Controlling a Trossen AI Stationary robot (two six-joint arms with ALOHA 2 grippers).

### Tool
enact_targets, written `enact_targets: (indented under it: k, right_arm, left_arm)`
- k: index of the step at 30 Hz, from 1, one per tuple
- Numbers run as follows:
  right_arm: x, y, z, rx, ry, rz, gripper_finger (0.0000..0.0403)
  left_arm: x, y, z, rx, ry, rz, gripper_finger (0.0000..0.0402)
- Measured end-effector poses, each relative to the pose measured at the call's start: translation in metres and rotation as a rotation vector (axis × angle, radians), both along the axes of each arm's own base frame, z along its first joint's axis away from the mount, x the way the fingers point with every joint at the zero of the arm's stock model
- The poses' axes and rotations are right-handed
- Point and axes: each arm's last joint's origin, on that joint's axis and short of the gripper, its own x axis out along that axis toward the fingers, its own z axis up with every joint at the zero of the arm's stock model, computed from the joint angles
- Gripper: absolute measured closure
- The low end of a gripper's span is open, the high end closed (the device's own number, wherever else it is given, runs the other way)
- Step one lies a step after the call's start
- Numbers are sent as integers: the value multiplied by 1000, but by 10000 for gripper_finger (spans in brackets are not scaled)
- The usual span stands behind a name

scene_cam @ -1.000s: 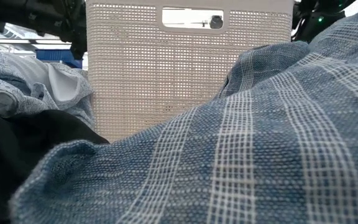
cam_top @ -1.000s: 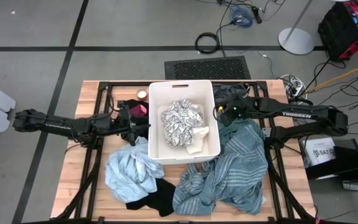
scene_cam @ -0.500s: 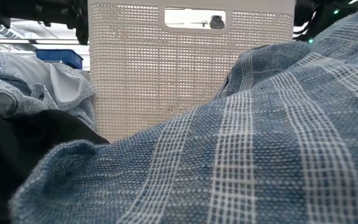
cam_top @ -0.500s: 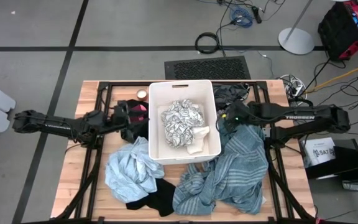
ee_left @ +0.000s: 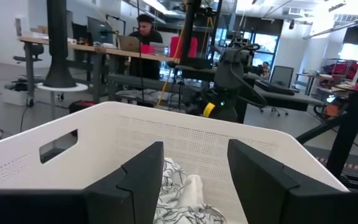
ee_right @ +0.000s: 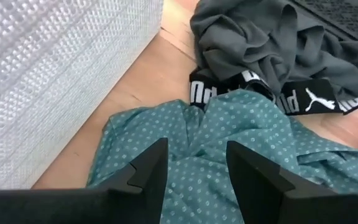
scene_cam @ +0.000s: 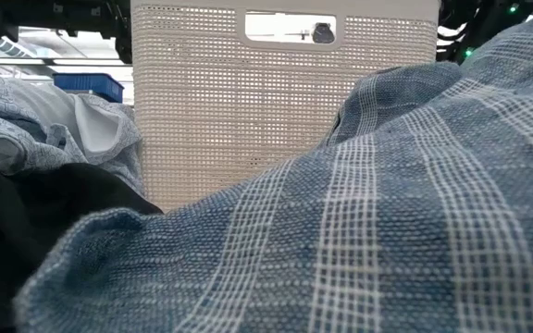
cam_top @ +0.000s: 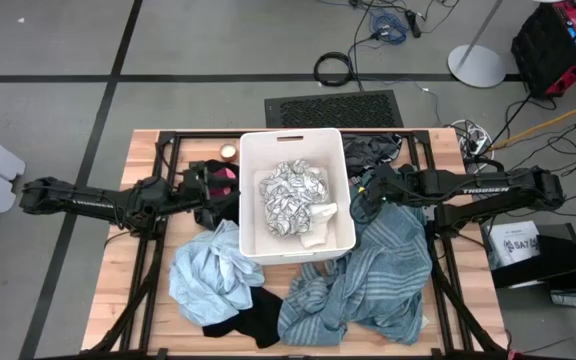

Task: Sort clothes
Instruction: Put the top red sock into the laundry bin

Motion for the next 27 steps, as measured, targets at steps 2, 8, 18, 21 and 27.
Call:
enact_targets:
  k: [2,8,18,21,27]
  right_arm:
    - [0,2,-1,55,-2,8,252]
    - [-4,7,-4,169,17,-9,252]
    - [-5,19,-5,210,17,12,252]
    - [-7,19,-5,209,34,7,252]
    - [-7,19,-5,203,31,-10,252]
  left_arm:
    - [0,0,1,7,-7,2,214]
    - [0,0,1,7,-11,1,214]
    - [0,0,2,8,-19,1,214]
    - [0,0,3,6,-25,1,214]
    - [-1,4,-3,-29,31,126,214]
